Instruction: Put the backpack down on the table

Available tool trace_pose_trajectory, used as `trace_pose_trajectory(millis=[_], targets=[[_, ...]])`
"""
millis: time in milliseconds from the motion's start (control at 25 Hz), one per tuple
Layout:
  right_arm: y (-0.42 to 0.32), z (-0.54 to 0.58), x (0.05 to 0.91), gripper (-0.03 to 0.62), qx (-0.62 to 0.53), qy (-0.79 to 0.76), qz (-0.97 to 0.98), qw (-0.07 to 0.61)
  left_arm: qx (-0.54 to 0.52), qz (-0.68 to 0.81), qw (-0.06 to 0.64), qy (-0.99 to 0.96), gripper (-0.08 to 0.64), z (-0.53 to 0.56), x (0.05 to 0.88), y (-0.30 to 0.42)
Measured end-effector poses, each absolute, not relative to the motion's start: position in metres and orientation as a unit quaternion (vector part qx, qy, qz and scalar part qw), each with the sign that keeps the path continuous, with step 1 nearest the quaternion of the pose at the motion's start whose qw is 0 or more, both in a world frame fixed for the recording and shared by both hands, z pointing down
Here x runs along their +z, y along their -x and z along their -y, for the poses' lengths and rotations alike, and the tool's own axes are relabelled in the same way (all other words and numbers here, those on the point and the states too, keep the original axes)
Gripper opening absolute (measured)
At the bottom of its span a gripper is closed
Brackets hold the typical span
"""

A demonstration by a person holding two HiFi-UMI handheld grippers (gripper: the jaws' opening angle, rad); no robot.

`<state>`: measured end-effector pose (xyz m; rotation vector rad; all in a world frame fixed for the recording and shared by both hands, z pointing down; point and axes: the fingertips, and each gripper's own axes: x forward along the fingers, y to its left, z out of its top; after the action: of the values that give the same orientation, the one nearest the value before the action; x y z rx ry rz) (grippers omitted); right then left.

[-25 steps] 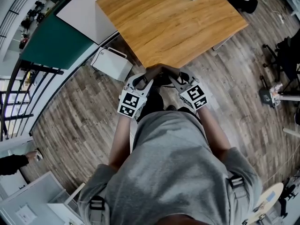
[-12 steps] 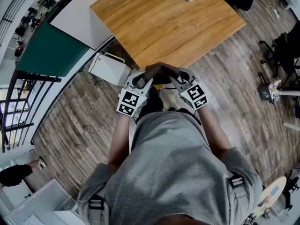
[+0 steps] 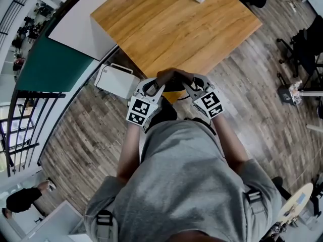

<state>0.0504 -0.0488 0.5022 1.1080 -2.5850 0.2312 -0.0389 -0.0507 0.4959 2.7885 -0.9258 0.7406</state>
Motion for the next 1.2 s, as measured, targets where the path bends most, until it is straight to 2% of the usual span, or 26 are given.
trace_pose_trajectory(millis=[480,1200], targets=[[-0.060,0.104,0.512,0.092,0.094,-0.435,0.881,0.160,0.247,0.261,0.052,-0.932,0.124,0.114,0.504,0.031],[-0.036,0.166,0.521,0.094,0.107,-0.489,0.849,0.168,0.246,0.204,0.046,-0.946,0.124,0.185,0.517,0.051]])
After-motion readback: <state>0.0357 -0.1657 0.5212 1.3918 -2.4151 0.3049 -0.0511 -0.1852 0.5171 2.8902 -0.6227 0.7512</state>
